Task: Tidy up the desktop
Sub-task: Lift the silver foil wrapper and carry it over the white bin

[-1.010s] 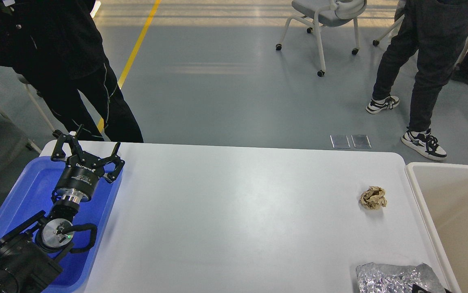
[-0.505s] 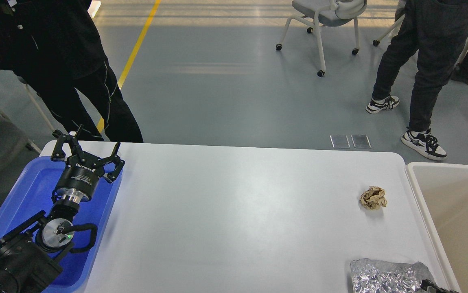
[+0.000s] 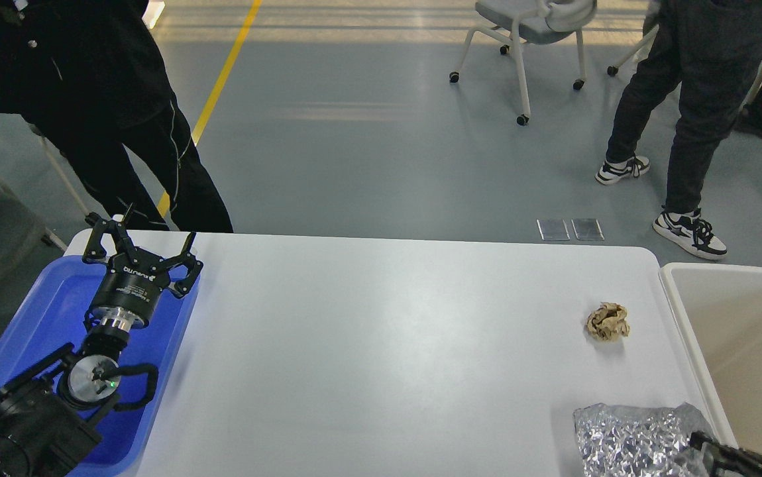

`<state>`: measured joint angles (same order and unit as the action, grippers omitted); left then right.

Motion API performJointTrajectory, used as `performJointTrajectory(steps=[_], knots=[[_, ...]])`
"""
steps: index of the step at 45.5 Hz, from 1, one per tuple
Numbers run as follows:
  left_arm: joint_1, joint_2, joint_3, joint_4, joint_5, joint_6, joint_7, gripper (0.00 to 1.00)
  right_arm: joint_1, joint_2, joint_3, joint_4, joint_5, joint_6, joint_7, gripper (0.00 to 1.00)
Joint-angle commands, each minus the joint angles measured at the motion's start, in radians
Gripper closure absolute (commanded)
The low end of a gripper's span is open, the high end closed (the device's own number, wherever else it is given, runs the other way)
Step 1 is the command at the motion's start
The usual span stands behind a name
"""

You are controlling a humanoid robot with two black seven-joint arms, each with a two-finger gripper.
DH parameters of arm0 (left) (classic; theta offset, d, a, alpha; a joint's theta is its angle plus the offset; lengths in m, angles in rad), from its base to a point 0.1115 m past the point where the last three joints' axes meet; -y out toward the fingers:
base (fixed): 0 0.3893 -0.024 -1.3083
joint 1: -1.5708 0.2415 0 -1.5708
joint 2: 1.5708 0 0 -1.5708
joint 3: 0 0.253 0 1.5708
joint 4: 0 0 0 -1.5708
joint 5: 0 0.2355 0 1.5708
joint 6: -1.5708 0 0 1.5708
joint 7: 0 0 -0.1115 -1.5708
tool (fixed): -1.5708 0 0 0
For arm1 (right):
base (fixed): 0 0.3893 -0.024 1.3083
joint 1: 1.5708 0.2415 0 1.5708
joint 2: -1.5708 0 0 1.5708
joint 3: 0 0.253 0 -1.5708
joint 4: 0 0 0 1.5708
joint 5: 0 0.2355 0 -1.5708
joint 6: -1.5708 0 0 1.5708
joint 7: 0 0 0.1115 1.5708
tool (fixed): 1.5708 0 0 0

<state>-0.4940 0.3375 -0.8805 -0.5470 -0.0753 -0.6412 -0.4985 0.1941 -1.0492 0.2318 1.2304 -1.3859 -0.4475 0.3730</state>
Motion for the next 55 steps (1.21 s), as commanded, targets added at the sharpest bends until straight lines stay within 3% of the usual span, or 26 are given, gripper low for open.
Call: performJointTrajectory(steps=[1,6,14,31,55], knots=[[0.0,0.0,0.0,-0.001,0.0,0.0,0.0,0.0,0.083,-0.187,0.0,0.207,0.018,0.035,-0.009,1.0],[0.0,0.0,0.0,0.001,0.0,0.0,0.0,0.0,0.122,-0.296,0.001,0.291,0.018,0.078,-0.017,1.0],[0.0,0.0,0.0,0.001,0.0,0.0,0.0,0.0,0.192,-0.387,0.003,0.305,0.018,0.159,-0.016,1.0],[0.0,0.0,0.0,0.001,0.0,0.0,0.0,0.0,0.375,-0.44,0.017,0.294,0.188,0.358,-0.017,1.0],[0.0,0.0,0.0,0.001,0.0,0.0,0.0,0.0,0.389,-0.44,0.009,0.228,0.199,0.365,-0.008,1.0]])
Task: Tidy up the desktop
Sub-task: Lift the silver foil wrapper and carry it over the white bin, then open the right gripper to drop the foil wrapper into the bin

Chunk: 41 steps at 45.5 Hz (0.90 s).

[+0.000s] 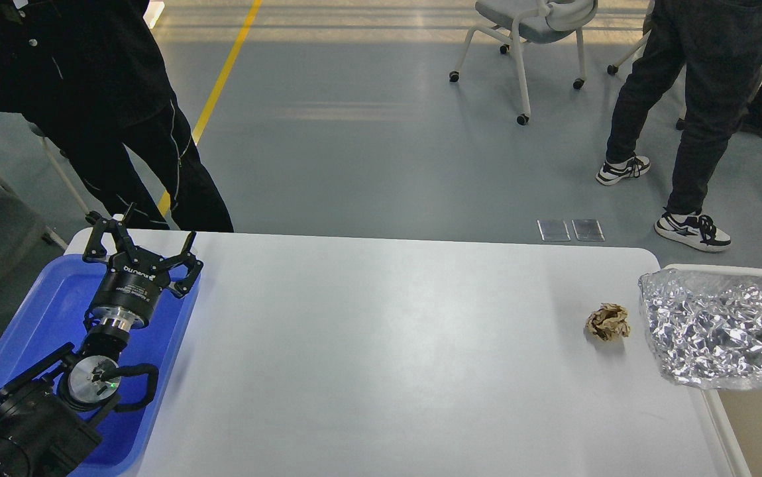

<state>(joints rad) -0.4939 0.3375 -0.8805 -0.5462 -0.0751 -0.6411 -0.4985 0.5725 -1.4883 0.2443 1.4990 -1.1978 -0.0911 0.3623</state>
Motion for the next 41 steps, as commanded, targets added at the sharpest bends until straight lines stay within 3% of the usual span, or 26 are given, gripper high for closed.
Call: performJointTrajectory(steps=[1,16,41], knots=[[0.0,0.0,0.0,0.0,0.0,0.0,0.0,0.0,0.009,0.005,-0.007,-0.049,0.009,0.005,0.003,1.0],[0.0,0.0,0.0,0.0,0.0,0.0,0.0,0.0,-0.037,0.135,-0.026,-0.333,0.197,-0.009,0.004,1.0],[0.002,0.0,0.0,-0.001,0.0,0.0,0.0,0.0,-0.105,0.5,-0.05,-0.85,0.552,-0.025,0.004,1.0]])
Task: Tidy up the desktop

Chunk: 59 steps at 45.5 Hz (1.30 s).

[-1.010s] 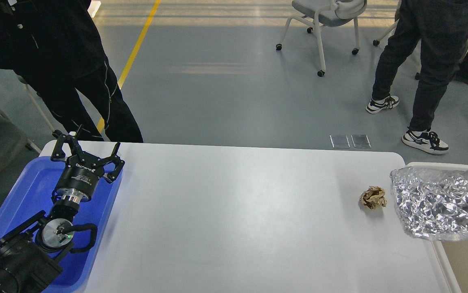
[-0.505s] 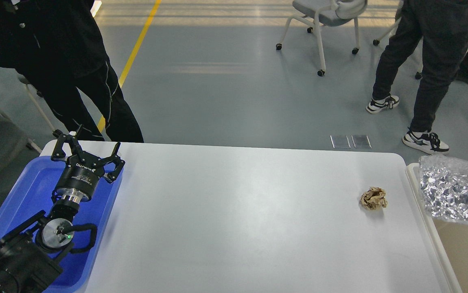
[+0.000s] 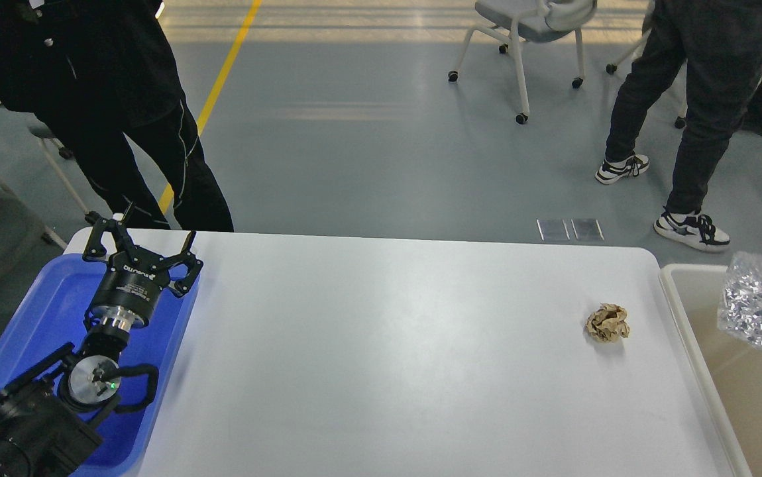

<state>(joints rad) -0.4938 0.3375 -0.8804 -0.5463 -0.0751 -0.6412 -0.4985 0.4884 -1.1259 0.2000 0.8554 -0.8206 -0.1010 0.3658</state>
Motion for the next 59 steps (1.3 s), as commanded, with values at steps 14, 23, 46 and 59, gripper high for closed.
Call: performJointTrajectory(steps=[14,23,46,59], knots=[[0.0,0.0,0.0,0.0,0.0,0.0,0.0,0.0,-0.053,0.343,-0.007,-0.427,0.354,-0.02,-0.008,1.0],[0.0,0.0,0.0,0.0,0.0,0.0,0.0,0.0,-0.067,0.449,-0.007,-0.53,0.387,-0.019,-0.024,1.0],[0.001,0.0,0.0,0.0,0.0,0.0,0.0,0.0,-0.071,0.629,-0.002,-0.763,0.574,0.024,-0.134,1.0],[0.001,0.0,0.0,0.0,0.0,0.0,0.0,0.0,-0.059,0.627,0.013,-0.779,0.71,0.021,-0.162,1.0]])
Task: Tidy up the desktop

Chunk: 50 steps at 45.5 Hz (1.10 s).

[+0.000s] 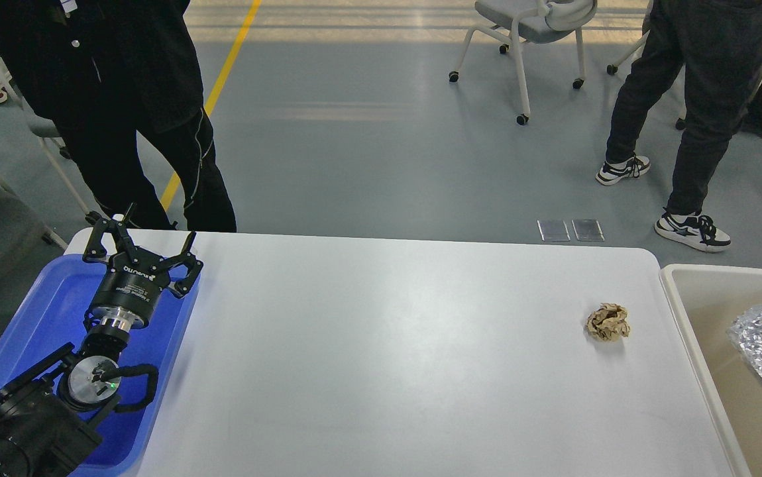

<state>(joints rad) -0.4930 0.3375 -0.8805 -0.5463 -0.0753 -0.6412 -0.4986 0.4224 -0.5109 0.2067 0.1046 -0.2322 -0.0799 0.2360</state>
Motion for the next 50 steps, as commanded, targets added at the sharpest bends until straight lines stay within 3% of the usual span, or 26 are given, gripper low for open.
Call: performJointTrajectory(steps=[1,6,24,28,33,35,36,50], knots=[[0.001,0.0,0.0,0.0,0.0,0.0,0.0,0.0,0.007,0.012,0.005,-0.028,0.132,-0.001,-0.038,1.0],[0.001,0.0,0.0,0.0,0.0,0.0,0.0,0.0,0.007,0.015,0.01,-0.028,0.16,-0.001,-0.067,1.0],[-0.001,0.0,0.0,0.0,0.0,0.0,0.0,0.0,0.024,0.037,0.013,-0.029,0.175,-0.014,-0.093,1.0],[0.001,0.0,0.0,0.0,0.0,0.0,0.0,0.0,0.024,0.04,0.013,-0.029,0.175,-0.017,-0.092,0.66],[0.001,0.0,0.0,0.0,0.0,0.0,0.0,0.0,0.024,0.038,0.013,-0.033,0.174,-0.017,-0.092,0.46],[-0.001,0.0,0.0,-0.001,0.0,0.0,0.0,0.0,0.026,0.038,0.013,-0.037,0.174,-0.018,-0.092,0.24],[-0.001,0.0,0.0,0.0,0.0,0.0,0.0,0.0,0.027,0.038,0.011,-0.042,0.174,-0.015,-0.089,0.0],[-0.001,0.0,0.0,0.0,0.0,0.0,0.0,0.0,0.022,0.04,0.008,-0.046,0.174,-0.017,-0.089,0.0]])
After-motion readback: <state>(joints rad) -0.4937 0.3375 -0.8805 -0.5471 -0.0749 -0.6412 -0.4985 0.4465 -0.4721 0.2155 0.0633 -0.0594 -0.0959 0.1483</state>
